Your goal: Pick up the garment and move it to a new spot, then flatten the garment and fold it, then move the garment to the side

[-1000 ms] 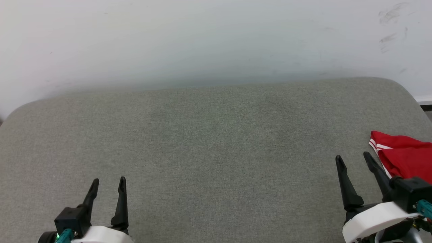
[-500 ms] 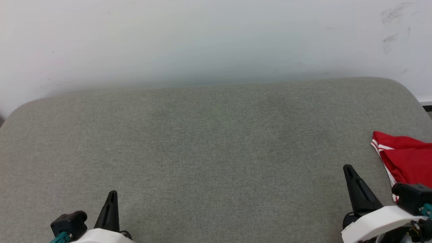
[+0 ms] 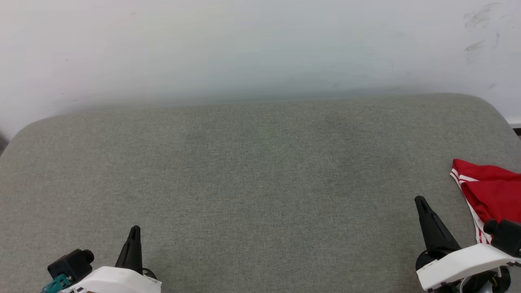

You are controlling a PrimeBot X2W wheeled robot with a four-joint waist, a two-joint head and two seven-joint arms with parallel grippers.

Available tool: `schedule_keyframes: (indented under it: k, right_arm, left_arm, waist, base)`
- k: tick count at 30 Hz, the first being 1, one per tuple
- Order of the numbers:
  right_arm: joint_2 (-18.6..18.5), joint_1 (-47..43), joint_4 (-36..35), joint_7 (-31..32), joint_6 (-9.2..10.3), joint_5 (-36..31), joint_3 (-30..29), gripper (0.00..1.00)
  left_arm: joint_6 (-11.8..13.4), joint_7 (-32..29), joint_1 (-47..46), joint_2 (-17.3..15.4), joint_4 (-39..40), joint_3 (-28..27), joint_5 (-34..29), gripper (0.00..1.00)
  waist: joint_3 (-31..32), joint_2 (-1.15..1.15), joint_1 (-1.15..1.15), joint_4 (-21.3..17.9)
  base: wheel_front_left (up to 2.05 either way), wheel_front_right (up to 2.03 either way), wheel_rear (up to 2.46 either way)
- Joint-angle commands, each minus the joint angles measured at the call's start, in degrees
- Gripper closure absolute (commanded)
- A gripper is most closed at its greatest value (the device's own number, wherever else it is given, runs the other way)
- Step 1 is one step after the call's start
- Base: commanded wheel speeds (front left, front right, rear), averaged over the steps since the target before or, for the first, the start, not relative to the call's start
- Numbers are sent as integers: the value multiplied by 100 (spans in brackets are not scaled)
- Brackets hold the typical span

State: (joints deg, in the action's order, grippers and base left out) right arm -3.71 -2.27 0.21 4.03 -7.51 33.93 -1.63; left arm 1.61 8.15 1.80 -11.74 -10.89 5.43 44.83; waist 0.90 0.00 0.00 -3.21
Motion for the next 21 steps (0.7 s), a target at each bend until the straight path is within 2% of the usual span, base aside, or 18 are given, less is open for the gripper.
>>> schedule_keyframes:
  k: [1, 6, 7, 21]
  right_arm:
    - [-46, 188, -13, -6, 1, 257, -23, 100]
    - [-49, 240, 92, 0, 1, 700, -43, 100]
    - [-51, 272, 152, 4, 1, 956, -55, 100]
    - [-52, 400, 397, 29, 1, 1968, -110, 100]
  left_arm:
    - [-45, -57, -181, 7, 53, -82, 194, 100]
    - [-114, -166, -229, 72, 27, -171, 546, 100]
    - [-152, -229, -262, 110, 12, -220, 746, 100]
    - [-310, -480, -384, 265, -51, -421, 1552, 100]
  waist:
    - [-2, 0, 0, 5]
    - [-7, 0, 0, 22]
    - [-10, 0, 0, 31]
    - [-25, 0, 0, 73]
  base:
    - [0, 0, 0]
    - [0, 0, 0]
    - [0, 0, 0]
    - [0, 0, 0]
